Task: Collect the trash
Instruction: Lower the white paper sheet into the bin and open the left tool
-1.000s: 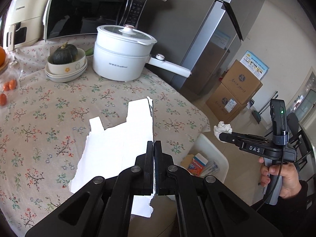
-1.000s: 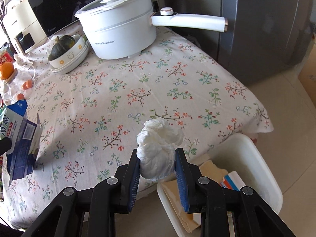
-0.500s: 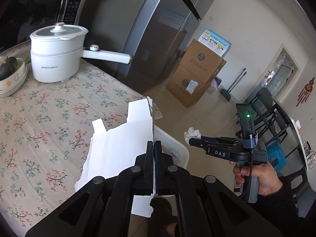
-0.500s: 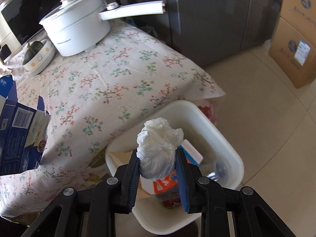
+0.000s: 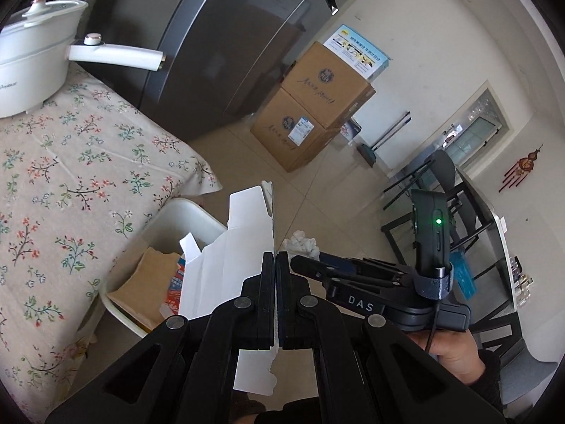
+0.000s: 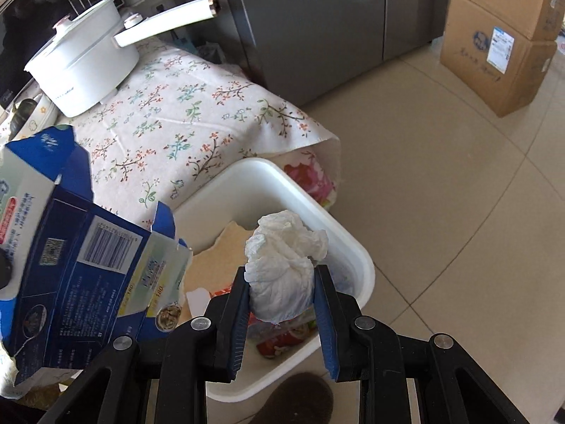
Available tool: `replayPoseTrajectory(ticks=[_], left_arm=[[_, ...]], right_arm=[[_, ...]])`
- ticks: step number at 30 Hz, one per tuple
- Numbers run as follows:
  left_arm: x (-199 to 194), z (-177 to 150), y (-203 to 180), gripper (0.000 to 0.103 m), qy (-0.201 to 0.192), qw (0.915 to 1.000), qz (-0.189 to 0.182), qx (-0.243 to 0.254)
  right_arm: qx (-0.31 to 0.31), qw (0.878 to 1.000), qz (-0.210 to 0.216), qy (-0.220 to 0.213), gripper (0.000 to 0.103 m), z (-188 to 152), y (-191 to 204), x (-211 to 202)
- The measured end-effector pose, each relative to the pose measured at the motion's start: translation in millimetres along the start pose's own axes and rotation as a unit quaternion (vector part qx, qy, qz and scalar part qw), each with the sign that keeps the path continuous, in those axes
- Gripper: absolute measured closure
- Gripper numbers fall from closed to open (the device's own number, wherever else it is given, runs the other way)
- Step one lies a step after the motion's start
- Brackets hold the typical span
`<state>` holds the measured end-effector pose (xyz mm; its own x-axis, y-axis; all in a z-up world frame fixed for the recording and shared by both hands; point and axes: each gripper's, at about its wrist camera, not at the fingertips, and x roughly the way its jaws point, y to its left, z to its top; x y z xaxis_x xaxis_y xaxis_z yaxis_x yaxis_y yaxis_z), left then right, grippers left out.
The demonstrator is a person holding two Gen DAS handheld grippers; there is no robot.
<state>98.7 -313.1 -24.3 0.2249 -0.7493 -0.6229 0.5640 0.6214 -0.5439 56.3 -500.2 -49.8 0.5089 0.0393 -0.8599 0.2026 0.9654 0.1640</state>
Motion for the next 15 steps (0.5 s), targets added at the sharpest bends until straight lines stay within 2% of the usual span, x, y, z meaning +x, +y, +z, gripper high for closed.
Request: replayPoseTrajectory(ticks=[9,15], left_arm=[[43.9,21.6,32.6,0.103,-0.001,0.9990,0.041,-0.014],[61.6,35.6,59.9,0.103,0.002,0.9952,0.097,-0.013]], right_arm=[[0.005,1.000,-0.001,0.002,0.072,2.6,-6.7,2.7],[0.008,1.000,-0.004,0.008,0.072,5.6,-6.9,8.2]])
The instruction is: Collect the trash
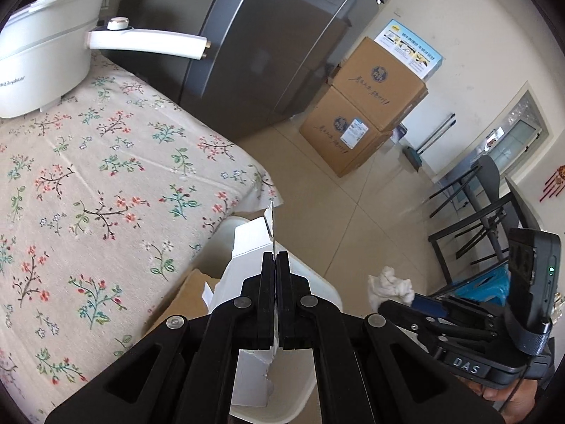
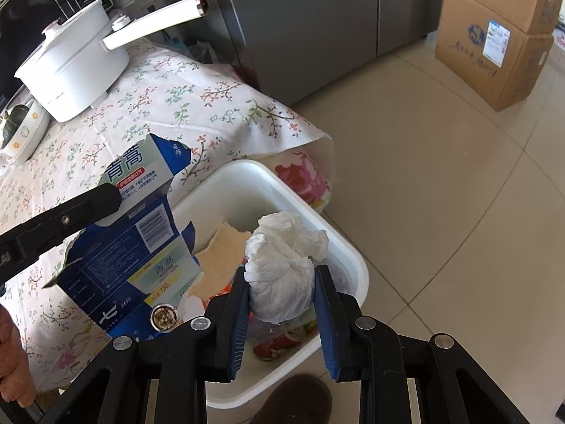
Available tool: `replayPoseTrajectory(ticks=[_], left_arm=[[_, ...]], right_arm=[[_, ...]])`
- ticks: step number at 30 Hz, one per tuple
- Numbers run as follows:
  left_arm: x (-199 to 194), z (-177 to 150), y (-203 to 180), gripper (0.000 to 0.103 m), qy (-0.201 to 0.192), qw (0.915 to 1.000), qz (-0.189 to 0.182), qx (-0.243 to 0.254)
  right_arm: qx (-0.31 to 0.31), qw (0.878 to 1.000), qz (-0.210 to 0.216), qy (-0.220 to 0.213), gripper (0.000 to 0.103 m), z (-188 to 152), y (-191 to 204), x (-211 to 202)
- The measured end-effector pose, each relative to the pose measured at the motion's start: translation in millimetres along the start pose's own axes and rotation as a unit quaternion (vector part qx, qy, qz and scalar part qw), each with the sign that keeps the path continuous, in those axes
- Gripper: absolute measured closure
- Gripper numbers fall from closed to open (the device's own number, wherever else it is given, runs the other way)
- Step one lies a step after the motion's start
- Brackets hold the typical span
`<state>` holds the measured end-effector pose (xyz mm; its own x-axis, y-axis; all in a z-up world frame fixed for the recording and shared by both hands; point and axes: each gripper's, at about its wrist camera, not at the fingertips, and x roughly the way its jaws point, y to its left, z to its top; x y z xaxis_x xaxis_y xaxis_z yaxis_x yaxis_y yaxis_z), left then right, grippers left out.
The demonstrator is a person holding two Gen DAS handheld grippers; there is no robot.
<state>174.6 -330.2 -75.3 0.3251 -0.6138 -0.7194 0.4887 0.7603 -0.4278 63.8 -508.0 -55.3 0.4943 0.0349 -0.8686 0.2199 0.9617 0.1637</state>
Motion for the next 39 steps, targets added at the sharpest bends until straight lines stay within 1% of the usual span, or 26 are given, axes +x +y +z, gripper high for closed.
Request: replayPoseTrajectory(ticks=[3,6,7,8,9,10,11,12,16,19,22,25,26,27,28,29,31,35,39], left_arm=[[9.6,6.1,9.0,0.102,0.005,0.9993,0.034,0.012],[12.8,10.7,16.7,0.096,0.010,0.9983,0.054,0.022],[12.3,11.7,19.1,0.089,0.012,0.9978,0.061,0.024],[11.1,12.6,21.7,0.071,0.013,0.9972,0.068,0.027],[7.7,12.0,23.8,0.059,0.012,0.9966,0.076,0.029],[3.1,11.6,26.5,0.039,0.006,0.9960,0.084,0.030],[-2.8,11.0,29.7,0.031,-0.003,0.9954,0.091,0.031],[-8.8,10.2,32.4,0.030,-0.009,0.9948,0.096,0.034],[-27.6,3.7,45.4,0.025,-0.006,0.9910,0.126,0.045],[-44.3,-5.8,53.9,0.017,-0.011,0.9861,0.156,0.056],[-59.7,-16.3,62.9,0.015,-0.012,0.9813,0.183,0.058],[-75.5,-26.2,70.5,0.010,-0.013,0.9766,0.208,0.054],[-81.1,-29.4,73.6,0.008,-0.014,0.9762,0.211,0.049],[-86.9,-32.4,76.4,0.006,-0.015,0.9759,0.213,0.043],[-92.6,-35.8,78.3,0.004,-0.017,0.9752,0.217,0.038],[-98.1,-39.2,80.3,0.002,-0.018,0.9740,0.223,0.034],[-108.9,-47.9,84.2,0.000,-0.020,0.9710,0.237,0.027],[-129.4,-66.5,86.6,0.000,-0.025,0.9638,0.265,0.021],[-158.8,-85.6,86.2,0.000,-0.048,0.9575,0.284,0.000]], right_arm=[[-0.001,1.000,-0.001,0.002,0.072,2.2,2.6,3.0],[-0.003,1.000,-0.003,0.005,0.071,5.6,6.2,6.7],[-0.004,1.000,-0.004,0.006,0.071,6.5,7.8,8.0],[-0.006,1.000,-0.004,0.007,0.071,7.2,9.6,9.4],[-0.009,1.000,-0.004,0.009,0.071,8.0,11.0,11.0],[-0.012,1.000,-0.005,0.011,0.071,8.5,12.8,12.7],[-0.015,1.000,-0.005,0.013,0.071,8.9,15.0,14.6],[-0.018,1.000,-0.006,0.015,0.071,9.3,17.4,16.8],[-0.031,0.999,-0.009,0.028,0.071,10.0,26.4,27.4],[-0.039,0.998,-0.012,0.040,0.070,10.1,33.2,37.1],[-0.044,0.998,-0.011,0.052,0.069,10.7,39.6,46.5],[-0.048,0.997,-0.012,0.058,0.068,12.2,47.1,53.9],[-0.048,0.997,-0.012,0.060,0.065,12.6,49.4,55.8],[-0.047,0.997,-0.012,0.062,0.053,12.9,51.5,57.5],[-0.045,0.997,-0.014,0.064,0.039,12.9,54.1,58.7],[-0.043,0.997,-0.015,0.063,0.034,12.9,56.3,58.4],[-0.044,0.997,-0.012,0.056,0.032,12.7,62.4,54.1],[-0.053,0.998,-0.013,0.037,0.030,9.4,77.5,39.2],[-0.073,0.997,-0.005,0.007,0.026,-0.7,94.8,15.0]])
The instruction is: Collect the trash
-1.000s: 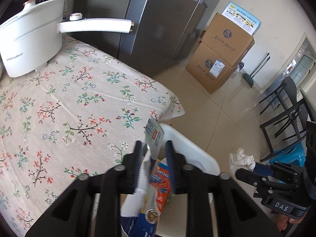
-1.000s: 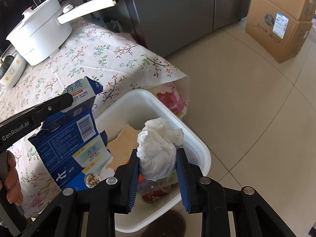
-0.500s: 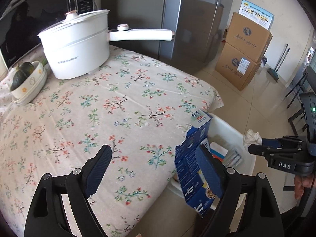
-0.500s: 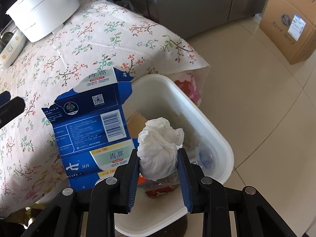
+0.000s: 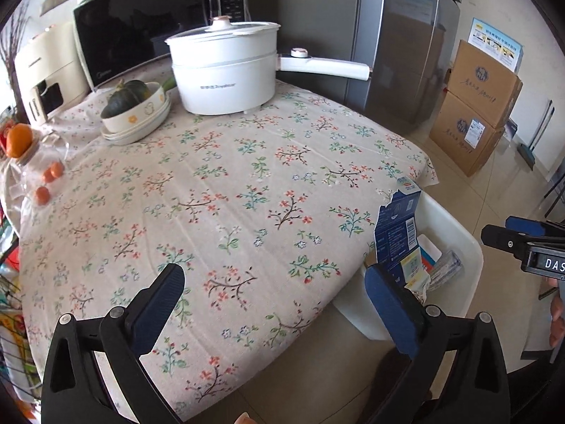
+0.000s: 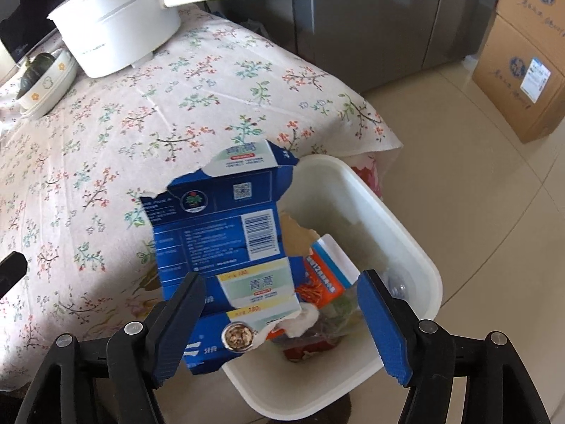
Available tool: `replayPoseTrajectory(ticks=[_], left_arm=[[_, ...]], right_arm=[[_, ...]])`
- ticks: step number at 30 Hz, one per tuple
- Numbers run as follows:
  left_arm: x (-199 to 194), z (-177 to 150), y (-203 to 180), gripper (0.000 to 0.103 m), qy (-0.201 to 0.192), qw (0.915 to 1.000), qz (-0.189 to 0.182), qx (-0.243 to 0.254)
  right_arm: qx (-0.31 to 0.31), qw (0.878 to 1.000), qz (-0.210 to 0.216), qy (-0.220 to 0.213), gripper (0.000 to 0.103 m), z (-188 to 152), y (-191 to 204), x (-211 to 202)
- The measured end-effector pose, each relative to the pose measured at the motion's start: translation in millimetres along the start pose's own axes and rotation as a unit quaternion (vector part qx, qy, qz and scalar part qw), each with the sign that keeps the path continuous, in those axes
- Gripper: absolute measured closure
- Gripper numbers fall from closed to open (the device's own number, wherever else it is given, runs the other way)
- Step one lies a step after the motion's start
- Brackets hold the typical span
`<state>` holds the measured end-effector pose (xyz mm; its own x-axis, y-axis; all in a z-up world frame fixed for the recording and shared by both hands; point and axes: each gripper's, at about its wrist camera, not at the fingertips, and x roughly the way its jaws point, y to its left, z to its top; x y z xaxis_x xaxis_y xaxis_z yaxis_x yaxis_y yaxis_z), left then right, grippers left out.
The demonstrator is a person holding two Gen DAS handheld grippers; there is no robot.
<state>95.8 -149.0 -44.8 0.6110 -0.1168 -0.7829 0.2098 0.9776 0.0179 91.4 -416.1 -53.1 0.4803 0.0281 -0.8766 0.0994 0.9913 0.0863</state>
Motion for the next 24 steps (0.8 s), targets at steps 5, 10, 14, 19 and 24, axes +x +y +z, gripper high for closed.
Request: replayPoseTrajectory(ticks=[5,10,14,19,24], left_arm=[[-33.3,-22.1,18.3,0.000,-0.022,0.9987,0.040,-0.020],[-66.5,-36.7,26.3,0.000,-0.058,0.9953,0.073,-0.023],[-82.4,-47.2,34.2,0.000,-0.076,0.9926,0.090,-0.032],[-86.0,-54.6,44.7,0.000,-0.076,0.9919,0.092,-0.044],[-86.3,-54.6,50.7,0.000,-0.072,0.9922,0.086,-0.055]], right_arm=[[-0.005,0.999,0.013,-0.042,0.022,-16.1,21.0,-28.1],[-0.051,0.996,0.006,-0.077,0.021,-35.9,54.3,-49.9],[-0.087,0.990,0.000,-0.113,0.017,-49.9,79.6,-67.1],[-0.128,0.980,-0.010,-0.153,0.015,-56.9,106.9,-81.2],[-0.154,0.972,-0.023,-0.174,0.015,-56.1,122.9,-83.3]])
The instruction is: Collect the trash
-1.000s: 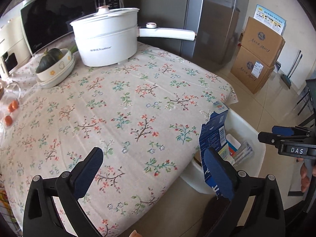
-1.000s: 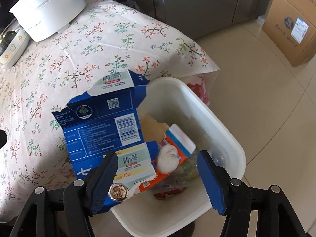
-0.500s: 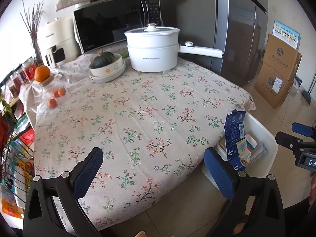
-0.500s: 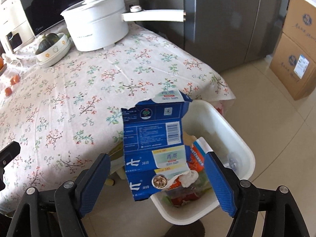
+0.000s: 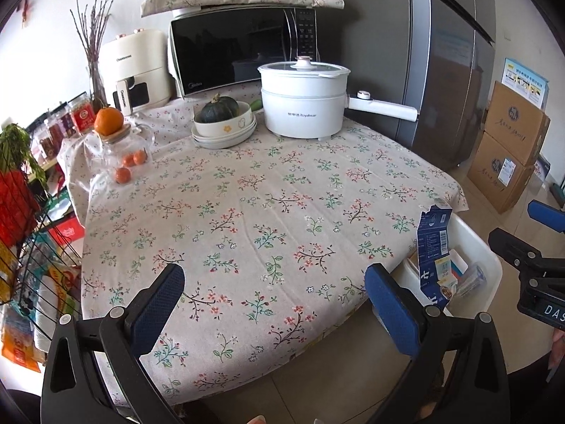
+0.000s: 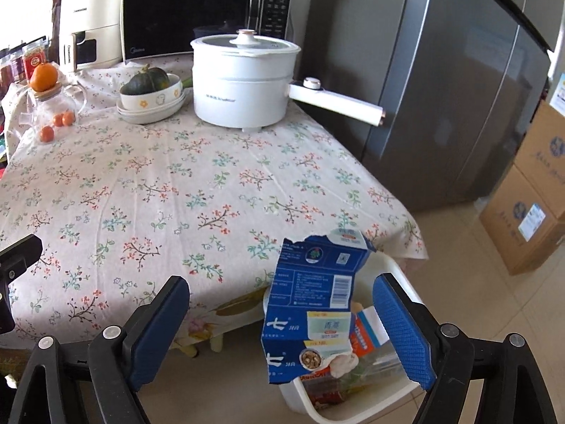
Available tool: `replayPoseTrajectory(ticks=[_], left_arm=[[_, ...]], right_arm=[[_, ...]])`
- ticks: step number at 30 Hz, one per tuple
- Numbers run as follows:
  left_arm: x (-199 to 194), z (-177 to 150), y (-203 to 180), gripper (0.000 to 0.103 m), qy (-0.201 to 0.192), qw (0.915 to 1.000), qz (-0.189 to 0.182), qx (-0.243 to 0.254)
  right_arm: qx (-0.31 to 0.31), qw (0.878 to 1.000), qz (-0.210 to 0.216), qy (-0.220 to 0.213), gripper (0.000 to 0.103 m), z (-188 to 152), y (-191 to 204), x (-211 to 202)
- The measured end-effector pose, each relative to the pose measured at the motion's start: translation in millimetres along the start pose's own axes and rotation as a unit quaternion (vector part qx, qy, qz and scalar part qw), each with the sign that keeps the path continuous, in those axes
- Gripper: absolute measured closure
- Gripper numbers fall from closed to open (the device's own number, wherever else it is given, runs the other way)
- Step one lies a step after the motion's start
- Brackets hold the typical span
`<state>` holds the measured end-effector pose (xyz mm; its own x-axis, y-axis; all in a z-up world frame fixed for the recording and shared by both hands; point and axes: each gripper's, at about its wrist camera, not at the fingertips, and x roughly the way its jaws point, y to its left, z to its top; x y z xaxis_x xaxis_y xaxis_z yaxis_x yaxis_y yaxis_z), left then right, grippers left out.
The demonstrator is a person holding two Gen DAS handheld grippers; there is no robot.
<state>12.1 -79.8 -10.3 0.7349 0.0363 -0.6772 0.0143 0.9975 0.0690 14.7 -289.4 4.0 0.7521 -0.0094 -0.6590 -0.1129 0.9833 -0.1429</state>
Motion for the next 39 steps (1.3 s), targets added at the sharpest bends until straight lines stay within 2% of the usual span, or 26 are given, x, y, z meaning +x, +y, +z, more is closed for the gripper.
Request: replayPoseTrajectory(ticks=[14,27,33,39], left_arm=[[-7.4,1.7,-2.8,0.000,-0.014,0.9999,-0.002,-0.001],[-12.5,2.8,-1.3,0.000,-0.025,0.9996,-0.003,-0.010],[-14.8,3.3,-3.2,0.000,-0.029,0.9995,-0.003,-0.009],[-15.0,2.2,-4.9,0.000,-0.028,0.9996,-0.003,-0.009]], right_arm=[[0.004,1.000,-0.001,0.005,0.015,-1.6,-0.4,4.9],[0.013,1.000,-0.005,-0.017,0.015,0.4,-4.4,-5.2],[0.020,0.999,-0.009,-0.043,0.014,3.5,-9.2,-15.7],[0.025,0.999,-0.010,-0.046,0.013,3.3,-13.0,-16.9]])
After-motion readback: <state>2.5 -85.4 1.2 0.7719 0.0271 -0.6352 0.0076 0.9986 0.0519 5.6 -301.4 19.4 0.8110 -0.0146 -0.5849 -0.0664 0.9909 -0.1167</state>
